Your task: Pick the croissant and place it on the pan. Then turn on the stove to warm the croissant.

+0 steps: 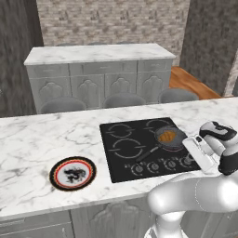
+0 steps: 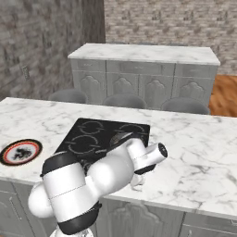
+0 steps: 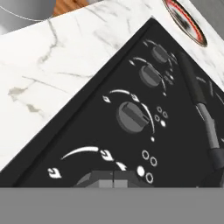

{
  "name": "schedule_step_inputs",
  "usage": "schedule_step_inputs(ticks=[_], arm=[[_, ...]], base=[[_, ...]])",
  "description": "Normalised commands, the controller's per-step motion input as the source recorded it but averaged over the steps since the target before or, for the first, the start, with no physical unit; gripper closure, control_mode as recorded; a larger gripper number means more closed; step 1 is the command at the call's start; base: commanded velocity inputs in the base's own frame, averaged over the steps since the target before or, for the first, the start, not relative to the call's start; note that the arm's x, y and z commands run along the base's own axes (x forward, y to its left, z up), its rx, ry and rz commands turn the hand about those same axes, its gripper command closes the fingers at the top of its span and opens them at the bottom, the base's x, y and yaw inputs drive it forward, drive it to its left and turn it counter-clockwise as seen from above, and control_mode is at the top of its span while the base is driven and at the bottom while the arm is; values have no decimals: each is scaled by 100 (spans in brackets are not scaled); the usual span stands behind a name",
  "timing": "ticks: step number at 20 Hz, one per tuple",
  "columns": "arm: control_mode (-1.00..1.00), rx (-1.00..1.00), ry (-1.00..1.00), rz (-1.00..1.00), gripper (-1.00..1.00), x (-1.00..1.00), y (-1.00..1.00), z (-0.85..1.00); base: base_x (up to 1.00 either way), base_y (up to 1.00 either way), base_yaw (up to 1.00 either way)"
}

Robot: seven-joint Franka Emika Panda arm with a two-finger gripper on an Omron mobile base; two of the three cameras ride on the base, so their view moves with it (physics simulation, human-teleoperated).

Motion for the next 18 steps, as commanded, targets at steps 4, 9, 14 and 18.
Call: schedule_step_inputs(ticks=[4,9,14,18], arm=[[-100,-11,-6,19,100,0,-28,-21],[-100,-12,-4,16,100,15,-28,-47],[-100,-15,-8,14,100,22,-35,-70],[-100,-22,-19,12,100,9,-30,-83]], base=[[0,0,0],[0,0,0],[0,0,0],[0,0,0]])
